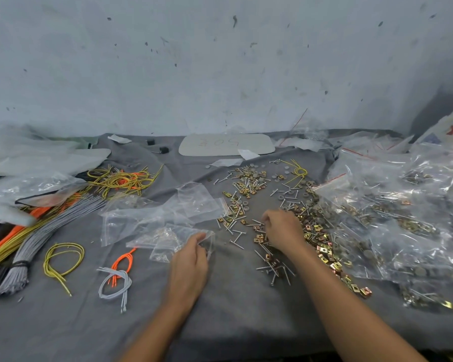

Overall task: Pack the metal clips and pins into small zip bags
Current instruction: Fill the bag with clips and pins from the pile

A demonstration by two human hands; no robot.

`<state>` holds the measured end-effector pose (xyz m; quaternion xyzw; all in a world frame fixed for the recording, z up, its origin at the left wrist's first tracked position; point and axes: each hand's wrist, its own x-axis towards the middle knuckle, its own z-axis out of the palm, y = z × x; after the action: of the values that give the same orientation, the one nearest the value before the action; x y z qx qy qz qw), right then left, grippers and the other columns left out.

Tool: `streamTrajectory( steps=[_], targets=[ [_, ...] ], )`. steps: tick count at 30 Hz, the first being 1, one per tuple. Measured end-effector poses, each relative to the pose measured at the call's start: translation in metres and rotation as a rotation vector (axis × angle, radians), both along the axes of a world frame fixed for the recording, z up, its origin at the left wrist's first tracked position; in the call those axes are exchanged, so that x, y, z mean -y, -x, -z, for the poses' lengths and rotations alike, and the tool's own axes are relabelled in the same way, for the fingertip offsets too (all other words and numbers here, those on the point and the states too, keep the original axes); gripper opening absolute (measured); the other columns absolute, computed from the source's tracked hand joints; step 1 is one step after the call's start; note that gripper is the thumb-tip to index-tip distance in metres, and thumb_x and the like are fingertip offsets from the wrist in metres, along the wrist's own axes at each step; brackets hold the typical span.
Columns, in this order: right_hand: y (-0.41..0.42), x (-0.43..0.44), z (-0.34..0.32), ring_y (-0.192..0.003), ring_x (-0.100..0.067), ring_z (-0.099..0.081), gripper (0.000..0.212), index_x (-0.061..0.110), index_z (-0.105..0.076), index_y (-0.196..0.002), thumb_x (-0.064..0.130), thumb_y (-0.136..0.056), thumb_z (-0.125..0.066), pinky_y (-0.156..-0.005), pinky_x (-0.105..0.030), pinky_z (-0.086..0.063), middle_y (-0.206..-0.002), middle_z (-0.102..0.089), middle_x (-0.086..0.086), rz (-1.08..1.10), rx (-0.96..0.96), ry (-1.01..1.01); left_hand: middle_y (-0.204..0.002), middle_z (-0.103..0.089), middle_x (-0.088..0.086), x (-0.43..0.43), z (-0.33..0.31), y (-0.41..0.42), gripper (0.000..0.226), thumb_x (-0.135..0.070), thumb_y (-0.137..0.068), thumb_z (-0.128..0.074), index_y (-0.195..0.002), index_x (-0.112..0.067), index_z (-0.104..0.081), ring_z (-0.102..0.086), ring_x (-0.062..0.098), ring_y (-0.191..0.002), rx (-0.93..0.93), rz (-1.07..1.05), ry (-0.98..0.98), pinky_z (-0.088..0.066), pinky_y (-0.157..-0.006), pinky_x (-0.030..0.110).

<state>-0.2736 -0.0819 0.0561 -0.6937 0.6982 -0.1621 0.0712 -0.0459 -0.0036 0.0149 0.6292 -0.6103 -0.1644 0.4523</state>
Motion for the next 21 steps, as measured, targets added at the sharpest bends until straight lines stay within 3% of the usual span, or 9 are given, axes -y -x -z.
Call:
streamTrajectory(
  steps=[5,11,21],
  targets=[
    [0.001,0.005,-0.005,-0.105,-0.03,-0.06,0.021,0.025,-0.073,-0.102,0.028,-0.1,-0.052,-0.091,-0.041,-0.052,-0.109,-0.068,-0.003,-0.056,-0.074,-0.096,-0.118,-0.072,-0.007,0.002,0.001,-0.001,0.048,-0.029,-0.09,-0.035,-0.127,-0.023,-0.065,-0.063,0.014,-0.109,-0.007,0.001,-0.012,-0.043,-0.088,0.023],
    [0.001,0.004,0.0,-0.09,-0.032,-0.063,0.027,0.012,-0.071,-0.085,0.031,-0.098,-0.058,-0.078,-0.035,-0.049,-0.089,-0.066,-0.009,-0.051,-0.122,-0.092,-0.12,-0.072,-0.005,0.002,0.001,-0.001,0.046,-0.025,-0.091,-0.037,-0.126,-0.02,-0.066,-0.059,0.007,-0.109,-0.015,0.014,0.007,-0.036,-0.085,0.012],
    [0.006,-0.007,-0.004,-0.106,-0.028,-0.06,0.015,0.022,-0.072,-0.1,0.032,-0.096,-0.062,-0.091,-0.037,-0.048,-0.111,-0.066,-0.007,-0.082,-0.076,-0.085,-0.122,-0.071,-0.006,0.0,-0.001,-0.001,0.047,-0.026,-0.09,-0.036,-0.126,-0.021,-0.066,-0.059,0.008,-0.11,-0.015,0.013,0.004,-0.037,-0.087,0.014]
  ],
)
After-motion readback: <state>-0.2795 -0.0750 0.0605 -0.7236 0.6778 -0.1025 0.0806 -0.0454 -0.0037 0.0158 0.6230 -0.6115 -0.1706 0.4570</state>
